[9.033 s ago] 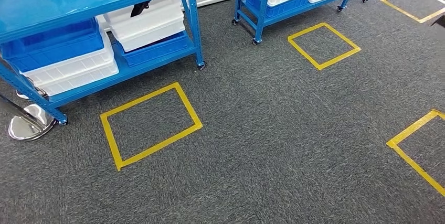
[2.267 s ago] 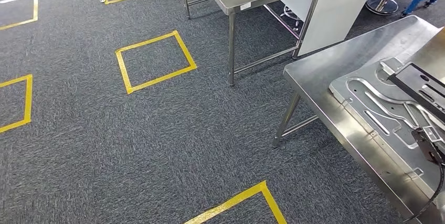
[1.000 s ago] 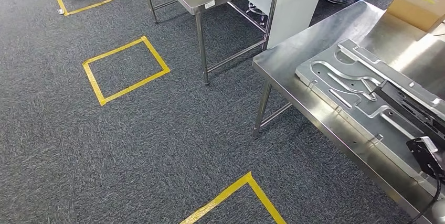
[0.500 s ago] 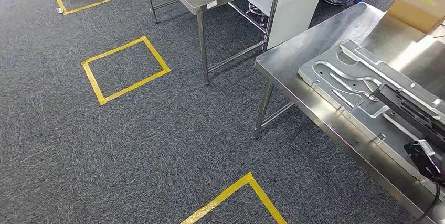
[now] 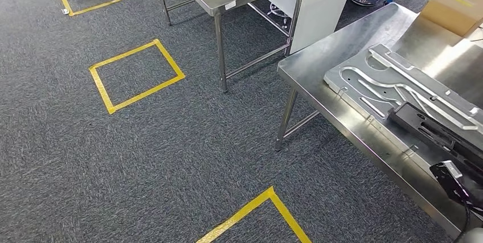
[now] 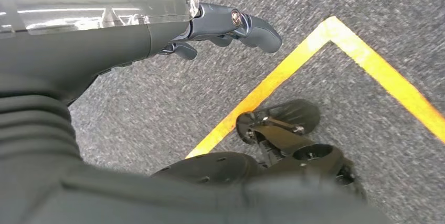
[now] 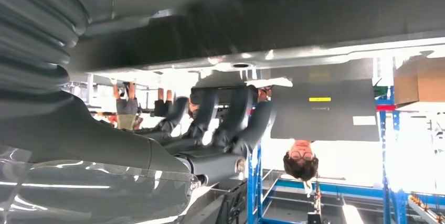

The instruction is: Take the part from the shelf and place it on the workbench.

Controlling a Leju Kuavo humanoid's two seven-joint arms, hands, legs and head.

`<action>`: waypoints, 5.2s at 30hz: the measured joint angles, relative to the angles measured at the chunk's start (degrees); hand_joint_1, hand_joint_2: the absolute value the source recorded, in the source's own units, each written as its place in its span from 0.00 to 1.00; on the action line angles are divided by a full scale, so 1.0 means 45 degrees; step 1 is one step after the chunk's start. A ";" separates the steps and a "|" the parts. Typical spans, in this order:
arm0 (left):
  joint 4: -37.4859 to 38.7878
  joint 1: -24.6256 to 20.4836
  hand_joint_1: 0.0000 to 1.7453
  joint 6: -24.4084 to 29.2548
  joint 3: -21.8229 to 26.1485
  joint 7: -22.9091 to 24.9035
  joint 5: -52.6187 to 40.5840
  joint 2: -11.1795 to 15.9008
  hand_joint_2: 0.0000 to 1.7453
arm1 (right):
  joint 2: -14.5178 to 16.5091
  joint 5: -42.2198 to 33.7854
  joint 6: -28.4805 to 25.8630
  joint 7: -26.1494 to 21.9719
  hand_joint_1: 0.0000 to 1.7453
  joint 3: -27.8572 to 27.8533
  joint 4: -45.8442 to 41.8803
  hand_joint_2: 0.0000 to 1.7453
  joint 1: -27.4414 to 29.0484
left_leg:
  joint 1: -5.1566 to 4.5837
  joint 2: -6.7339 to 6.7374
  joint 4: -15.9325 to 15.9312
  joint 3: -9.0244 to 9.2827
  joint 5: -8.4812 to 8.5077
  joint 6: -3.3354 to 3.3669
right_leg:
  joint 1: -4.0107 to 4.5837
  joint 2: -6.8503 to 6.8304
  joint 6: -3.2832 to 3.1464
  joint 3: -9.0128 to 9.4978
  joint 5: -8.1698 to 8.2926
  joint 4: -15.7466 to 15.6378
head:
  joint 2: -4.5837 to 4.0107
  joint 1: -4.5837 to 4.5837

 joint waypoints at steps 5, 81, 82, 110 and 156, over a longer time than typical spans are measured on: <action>0.0000 -0.0005 0.00 0.0119 -0.0083 0.0258 -0.0211 -0.0001 1.00 | 0.0145 0.0078 -0.0033 0.0006 0.00 0.0001 0.0000 0.00 -0.0064 | 0.0000 -0.0001 0.0002 -0.0002 0.0000 0.0000 | 0.0000 0.0002 0.0007 0.0002 0.0005 0.0001 | 0.0000 0.0000; 0.0015 0.0072 0.00 -0.0940 -0.0250 -0.0608 -0.0090 -0.0195 0.00 | -0.1784 -0.1588 0.1434 -0.0435 0.00 -0.2249 -0.1773 0.00 0.0369 | -0.0043 -0.0417 0.0961 -0.1227 -0.0162 -0.0193 | 0.0072 -0.0001 -0.0443 0.1193 -0.0601 -0.0523 | 0.0000 -0.0045; 0.0015 0.0080 0.00 -0.0940 -0.0249 -0.0608 -0.0110 -0.0195 0.00 | -0.1784 -0.1575 0.1427 -0.0496 0.00 -0.2255 -0.1772 0.00 0.0368 | 0.0020 -0.0465 0.1690 -0.1443 -0.0844 -0.0279 | 0.0080 0.0005 -0.0485 0.1013 -0.0455 -0.0517 | 0.0000 -0.0052; 0.0013 0.0114 0.00 0.0390 0.0264 -0.0165 -0.0023 -0.0396 0.00 | 0.4894 -0.2568 0.3214 -0.1291 0.00 0.5841 -0.2185 0.00 0.3538 | 0.0026 -0.0390 -0.0104 0.0601 -0.0503 -0.0144 | 0.0343 -0.0011 -0.0660 0.0677 -0.0252 -0.0478 | 0.0000 -0.0024; 0.0010 0.0206 0.00 0.0640 0.0850 0.0256 0.0135 -0.0565 0.00 | 0.6575 -0.2856 0.2159 -0.4830 0.00 0.2761 1.1135 0.00 -0.0300 | 0.0423 -0.0533 -0.0050 0.0299 -0.0225 -0.0200 | 0.0249 0.0192 -0.0191 0.0373 -0.0565 0.0111 | 0.0000 -0.0032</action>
